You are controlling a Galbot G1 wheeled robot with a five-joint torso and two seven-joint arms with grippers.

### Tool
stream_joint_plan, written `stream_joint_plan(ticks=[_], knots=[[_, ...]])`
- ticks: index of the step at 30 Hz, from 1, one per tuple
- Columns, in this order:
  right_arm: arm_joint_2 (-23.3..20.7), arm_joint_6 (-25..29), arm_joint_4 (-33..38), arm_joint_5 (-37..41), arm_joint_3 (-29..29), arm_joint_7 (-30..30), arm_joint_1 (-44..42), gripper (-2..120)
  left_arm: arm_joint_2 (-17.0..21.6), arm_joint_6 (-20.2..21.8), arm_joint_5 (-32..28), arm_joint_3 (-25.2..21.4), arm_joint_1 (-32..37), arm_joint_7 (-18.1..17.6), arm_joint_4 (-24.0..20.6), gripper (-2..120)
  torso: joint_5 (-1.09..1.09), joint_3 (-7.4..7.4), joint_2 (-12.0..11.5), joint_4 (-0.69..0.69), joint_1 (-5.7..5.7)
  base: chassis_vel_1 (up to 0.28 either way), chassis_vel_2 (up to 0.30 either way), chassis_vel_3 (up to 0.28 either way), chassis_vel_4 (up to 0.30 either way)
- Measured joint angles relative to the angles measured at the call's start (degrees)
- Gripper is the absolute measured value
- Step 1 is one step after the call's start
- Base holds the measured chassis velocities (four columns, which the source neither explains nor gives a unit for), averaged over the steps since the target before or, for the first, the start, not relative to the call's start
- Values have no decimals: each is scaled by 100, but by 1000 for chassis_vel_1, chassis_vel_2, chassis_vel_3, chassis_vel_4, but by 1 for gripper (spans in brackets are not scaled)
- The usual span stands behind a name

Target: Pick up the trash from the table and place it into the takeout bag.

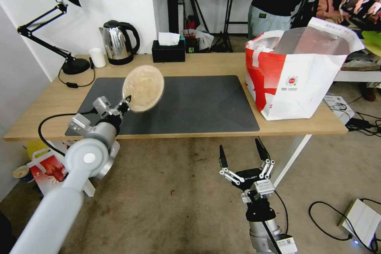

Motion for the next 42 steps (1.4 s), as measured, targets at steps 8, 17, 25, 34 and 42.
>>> stream_joint_plan(ticks=[8,17,25,34,42], knots=[[0,0,0,0,0,0,0,100,423,-301,-306,111,-452,343,-109,1,0,0,0,0,0,0,0,0,0],[0,0,0,0,0,0,0,100,756,-450,-725,698,-1428,693,21,1,1,0,0,-1,0,0,0,0,0],[-1,0,0,0,0,0,0,100,743,-490,-863,1405,-2297,777,260,1,1,1,0,1,0,0,0,0,0],[0,0,0,0,0,0,0,100,357,-519,-899,2473,-3634,968,854,1,0,1,-1,-1,0,0,0,0,0],[0,0,0,0,0,0,0,100,-86,-517,-940,3206,-4494,1104,1381,1,2,0,-1,0,1,0,0,0,0]])
